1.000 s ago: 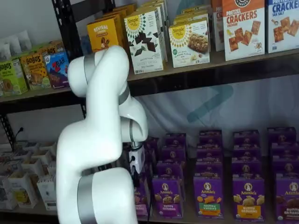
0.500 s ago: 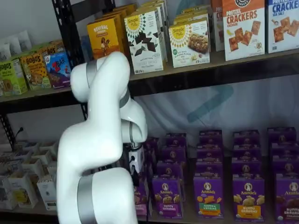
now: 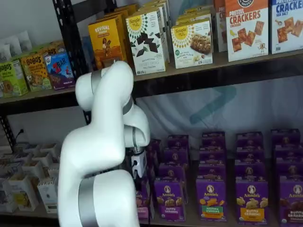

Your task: Pick up the purple box with a pink patch in the middle, on the bottom shelf, the first box from the left

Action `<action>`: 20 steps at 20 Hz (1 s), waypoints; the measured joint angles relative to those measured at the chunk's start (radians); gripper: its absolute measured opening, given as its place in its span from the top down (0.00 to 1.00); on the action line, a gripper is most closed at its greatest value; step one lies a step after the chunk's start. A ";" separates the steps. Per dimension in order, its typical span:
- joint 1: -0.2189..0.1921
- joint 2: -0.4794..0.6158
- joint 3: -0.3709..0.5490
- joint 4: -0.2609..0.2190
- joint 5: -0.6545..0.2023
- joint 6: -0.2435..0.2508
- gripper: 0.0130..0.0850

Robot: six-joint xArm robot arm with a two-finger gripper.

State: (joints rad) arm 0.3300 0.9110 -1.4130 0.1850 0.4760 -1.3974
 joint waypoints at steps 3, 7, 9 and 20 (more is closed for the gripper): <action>0.003 0.029 -0.033 -0.018 0.017 0.019 0.00; 0.013 0.062 -0.063 -0.034 0.029 0.043 0.00; 0.020 0.079 -0.075 -0.040 0.030 0.055 0.00; 0.033 0.123 -0.095 -0.028 -0.020 0.055 0.00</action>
State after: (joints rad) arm 0.3625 1.0344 -1.5084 0.1567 0.4559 -1.3423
